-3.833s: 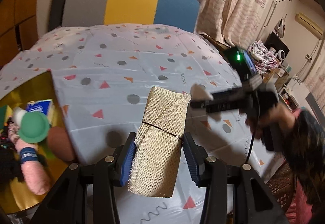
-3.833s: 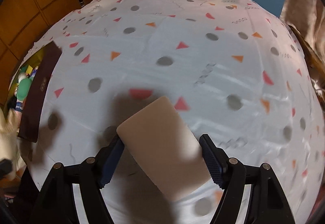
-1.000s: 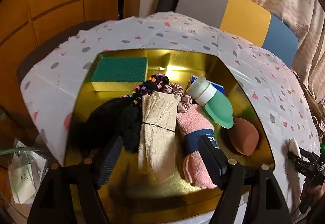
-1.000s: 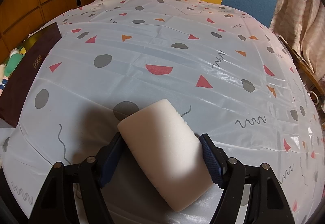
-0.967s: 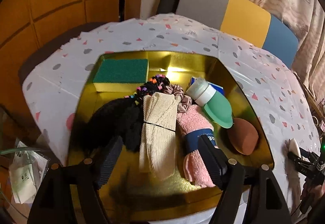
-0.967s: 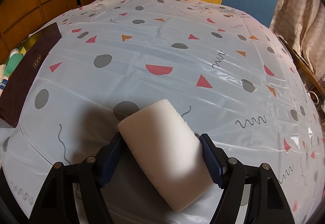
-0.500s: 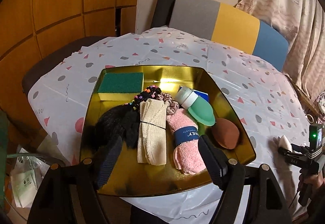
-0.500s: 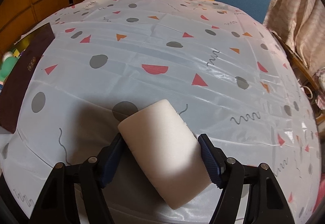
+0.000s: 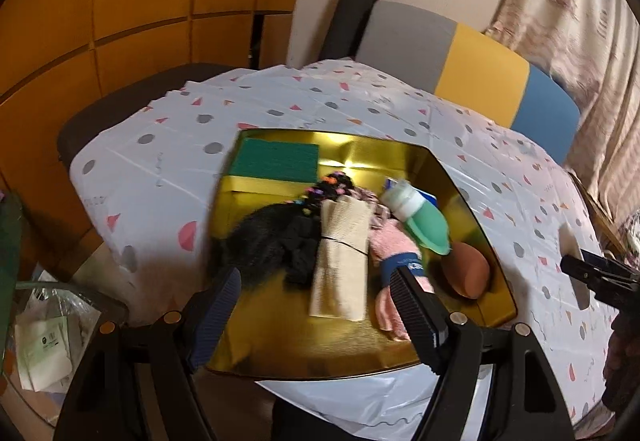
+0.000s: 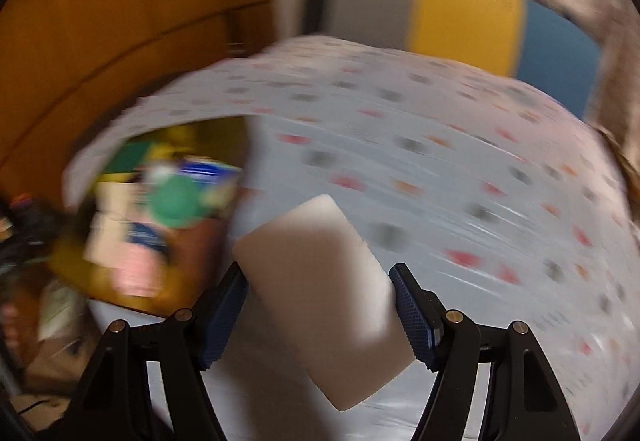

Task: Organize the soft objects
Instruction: 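Carry the white sponge with the right tool over the gold tray, then open the right tool to drop the white sponge into the tray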

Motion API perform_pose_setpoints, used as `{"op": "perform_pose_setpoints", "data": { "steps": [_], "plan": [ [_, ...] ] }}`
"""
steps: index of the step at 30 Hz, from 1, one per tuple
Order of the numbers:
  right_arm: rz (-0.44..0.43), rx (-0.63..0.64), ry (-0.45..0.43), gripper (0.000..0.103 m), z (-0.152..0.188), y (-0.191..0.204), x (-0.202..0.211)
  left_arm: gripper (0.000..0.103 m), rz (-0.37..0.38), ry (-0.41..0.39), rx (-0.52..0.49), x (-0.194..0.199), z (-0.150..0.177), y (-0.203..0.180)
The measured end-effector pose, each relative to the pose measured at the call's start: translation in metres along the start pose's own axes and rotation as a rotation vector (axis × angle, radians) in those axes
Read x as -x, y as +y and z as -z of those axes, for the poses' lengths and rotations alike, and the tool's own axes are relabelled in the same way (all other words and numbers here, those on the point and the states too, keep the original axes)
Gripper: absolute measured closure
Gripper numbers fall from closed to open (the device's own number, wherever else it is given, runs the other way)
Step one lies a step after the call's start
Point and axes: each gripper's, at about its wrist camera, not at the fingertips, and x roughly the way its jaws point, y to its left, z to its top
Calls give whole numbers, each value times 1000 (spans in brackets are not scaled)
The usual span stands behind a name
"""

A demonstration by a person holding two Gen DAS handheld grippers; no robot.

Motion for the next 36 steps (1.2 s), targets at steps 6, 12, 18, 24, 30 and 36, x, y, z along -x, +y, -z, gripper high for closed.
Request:
{"op": "perform_pose_setpoints", "data": {
  "steps": [6,12,18,24,30,36],
  "plan": [
    [-193,168,22,30,-31,111,-29,25,-34,-8,70,5,-1,25],
    [-150,217,73,30,-55,170,-87,25,-88,-21,56,7,1,33],
    [-7,213,100,28,-69,168,-132,25,-108,-33,42,11,3,32],
    [-9,162,102,20,-68,151,-143,25,-117,-41,13,12,4,25],
    [-35,138,40,5,-62,148,-120,25,-124,-20,11,9,6,19],
    [-33,63,-26,2,-52,136,-93,25,-123,-30,6,11,9,12]
  ]
}}
